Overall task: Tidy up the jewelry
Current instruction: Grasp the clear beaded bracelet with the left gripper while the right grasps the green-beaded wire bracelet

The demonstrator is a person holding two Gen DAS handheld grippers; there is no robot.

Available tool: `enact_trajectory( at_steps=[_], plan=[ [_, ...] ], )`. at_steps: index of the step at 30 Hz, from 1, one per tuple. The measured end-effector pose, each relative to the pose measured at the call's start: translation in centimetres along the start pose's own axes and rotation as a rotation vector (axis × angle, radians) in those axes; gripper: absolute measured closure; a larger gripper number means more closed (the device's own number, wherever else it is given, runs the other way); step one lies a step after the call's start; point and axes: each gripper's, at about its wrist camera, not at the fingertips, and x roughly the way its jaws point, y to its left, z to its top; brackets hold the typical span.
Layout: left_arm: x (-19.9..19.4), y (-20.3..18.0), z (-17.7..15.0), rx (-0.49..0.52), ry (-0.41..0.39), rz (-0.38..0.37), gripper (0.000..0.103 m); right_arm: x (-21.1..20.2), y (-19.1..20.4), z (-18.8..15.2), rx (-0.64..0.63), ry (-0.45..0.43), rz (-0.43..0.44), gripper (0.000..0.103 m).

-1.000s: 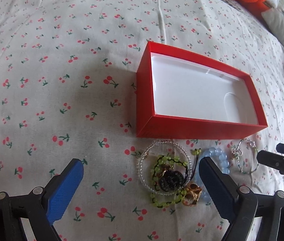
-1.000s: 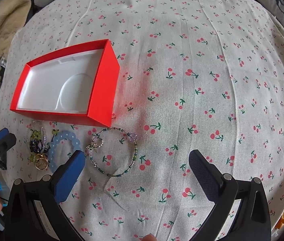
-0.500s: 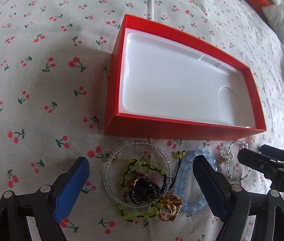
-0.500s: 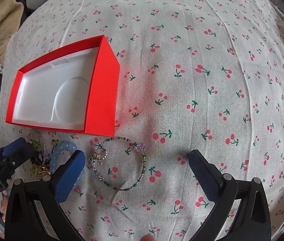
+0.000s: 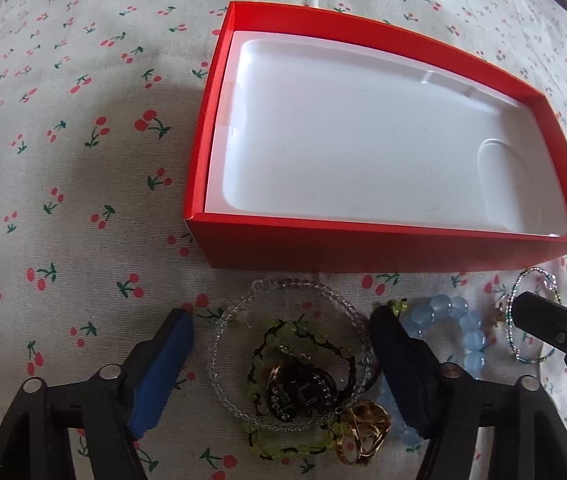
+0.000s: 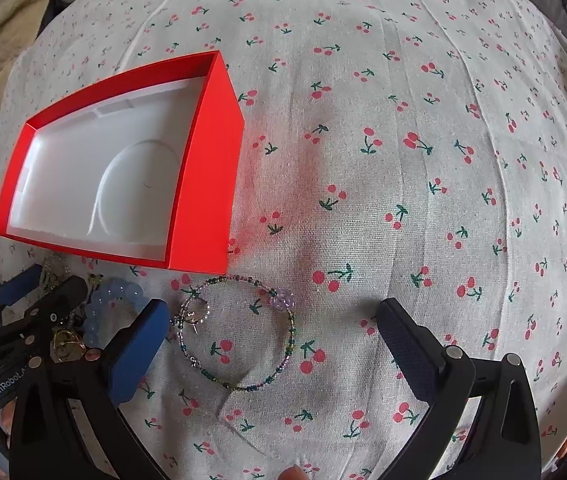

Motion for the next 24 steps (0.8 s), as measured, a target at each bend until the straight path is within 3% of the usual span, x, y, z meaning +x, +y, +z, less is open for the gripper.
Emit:
enact_trajectory(
  at_steps=[4, 14, 17, 24],
  plan=[
    [-0.2, 0.2, 0.2, -0.011, -0.011, -0.018, 0.042, 0.3, 0.8, 0.0, -0.013, -0.007, -0.022, 0.0],
    [-1.5, 1.9, -0.5, -0.035, -0.012, -0.093, 0.047, 1.7, 5.2, -1.9, -0.143, -0.033, -0.091, 0.001],
    [-2.0, 3.1, -0.9, -0.048, -0.008, -0.115, 0.048, 2.1, 6.6, -2.5, -0.191, -0.044, -0.117, 0.009],
    [-3.1, 4.5, -1.6, -0.072, -0.013, -0.143, 0.048, 2.0, 8.0, -4.0, -0.222, -0.057, -0.074, 0.04]
  ],
)
